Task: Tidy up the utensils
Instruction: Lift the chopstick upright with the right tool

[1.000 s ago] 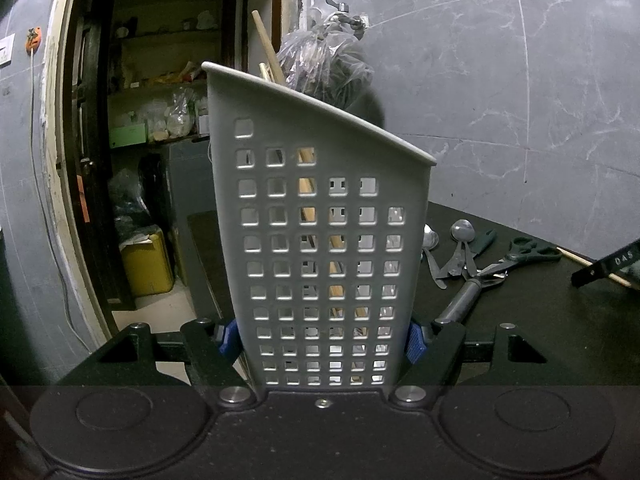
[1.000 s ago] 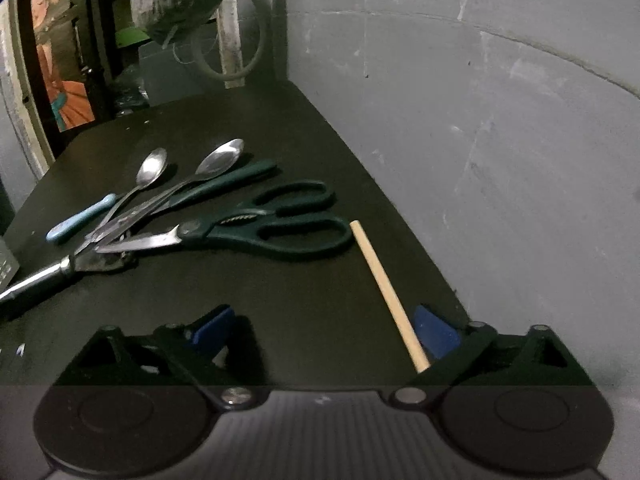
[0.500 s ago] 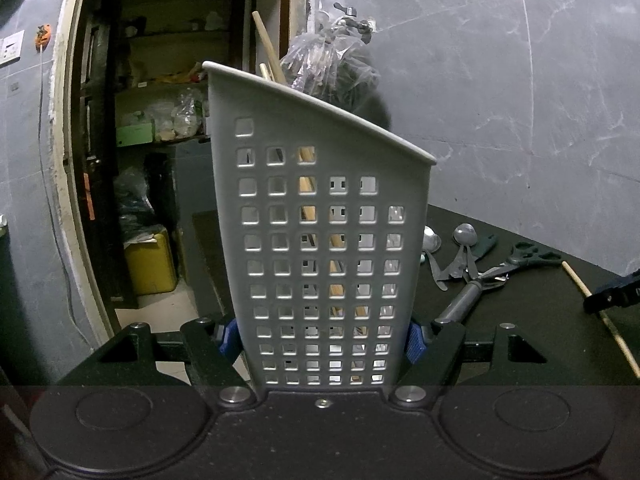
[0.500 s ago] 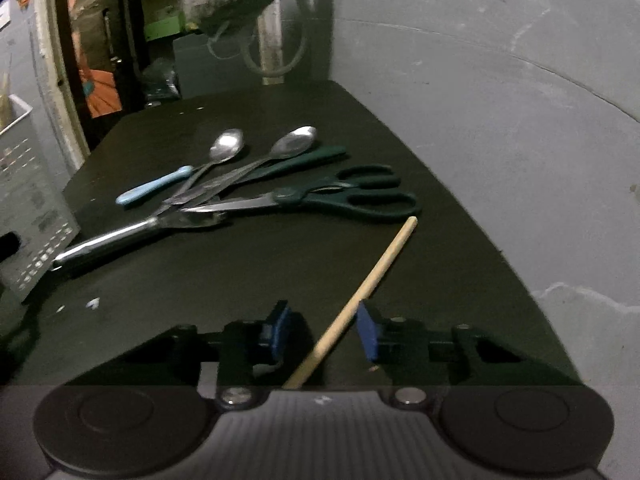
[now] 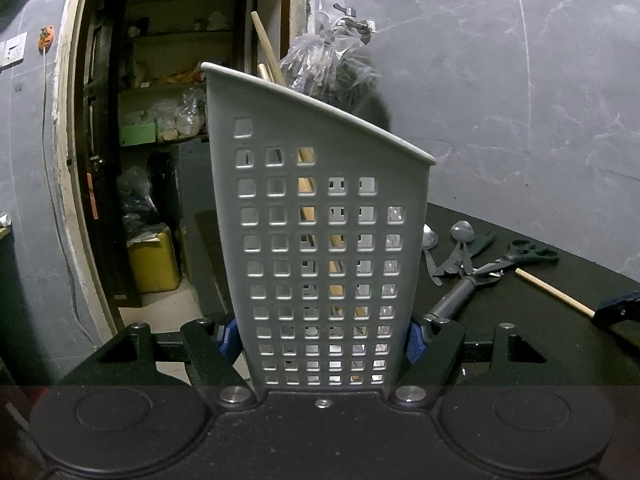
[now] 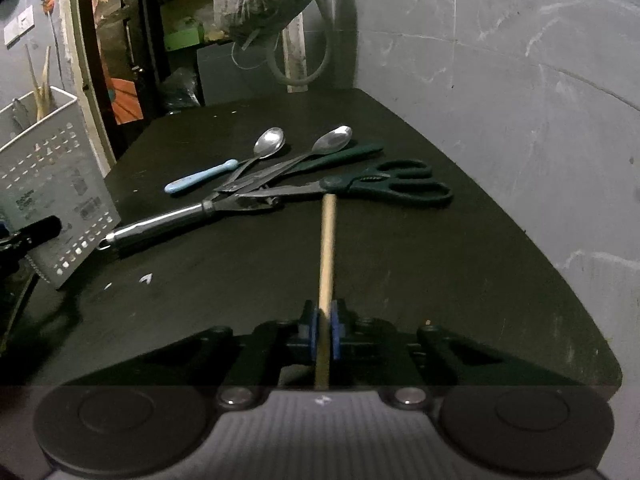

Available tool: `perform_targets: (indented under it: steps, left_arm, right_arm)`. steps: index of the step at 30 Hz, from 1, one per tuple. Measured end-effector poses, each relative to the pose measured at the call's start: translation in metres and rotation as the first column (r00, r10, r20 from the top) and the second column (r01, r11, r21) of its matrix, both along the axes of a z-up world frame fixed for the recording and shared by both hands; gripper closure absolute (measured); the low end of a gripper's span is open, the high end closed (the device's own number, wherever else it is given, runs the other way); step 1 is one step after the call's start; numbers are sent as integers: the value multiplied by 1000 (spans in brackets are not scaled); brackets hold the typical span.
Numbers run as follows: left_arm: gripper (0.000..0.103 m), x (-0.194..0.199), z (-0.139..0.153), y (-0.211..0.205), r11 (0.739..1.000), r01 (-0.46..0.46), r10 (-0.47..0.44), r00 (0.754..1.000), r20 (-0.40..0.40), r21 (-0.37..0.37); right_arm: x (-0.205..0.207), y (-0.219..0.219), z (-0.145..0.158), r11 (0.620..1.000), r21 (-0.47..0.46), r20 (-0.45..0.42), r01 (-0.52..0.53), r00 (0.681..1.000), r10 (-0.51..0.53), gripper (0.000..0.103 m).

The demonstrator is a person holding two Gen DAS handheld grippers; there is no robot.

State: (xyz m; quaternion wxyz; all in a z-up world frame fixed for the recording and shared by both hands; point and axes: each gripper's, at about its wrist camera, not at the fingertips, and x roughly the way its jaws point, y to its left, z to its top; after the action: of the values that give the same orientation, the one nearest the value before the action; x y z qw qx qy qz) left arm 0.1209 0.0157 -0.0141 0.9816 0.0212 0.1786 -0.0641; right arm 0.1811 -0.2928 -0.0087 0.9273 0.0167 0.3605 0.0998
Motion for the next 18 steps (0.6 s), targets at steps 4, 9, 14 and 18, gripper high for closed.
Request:
perform_targets:
  steps: [4, 9, 14, 18]
  left_arm:
    - [28, -3, 1, -2, 1000, 1, -1, 1000, 0, 11]
    - [28, -4, 2, -3, 1000, 0, 0, 1000, -1, 12]
    - [28, -4, 2, -4, 1000, -3, 3, 1000, 0, 11]
    - [28, -4, 3, -4, 1000, -3, 3, 1000, 0, 12]
  right_arm:
    - [-10, -1, 2, 1000, 18, -12, -17, 1000, 17, 97]
    - [-12, -1, 3, 998, 24, -23, -50, 998, 51, 96]
    - [5, -5, 4, 997, 41, -29, -70, 997, 71, 82]
    - [29, 0, 5, 996, 20, -31, -91, 995, 91, 71]
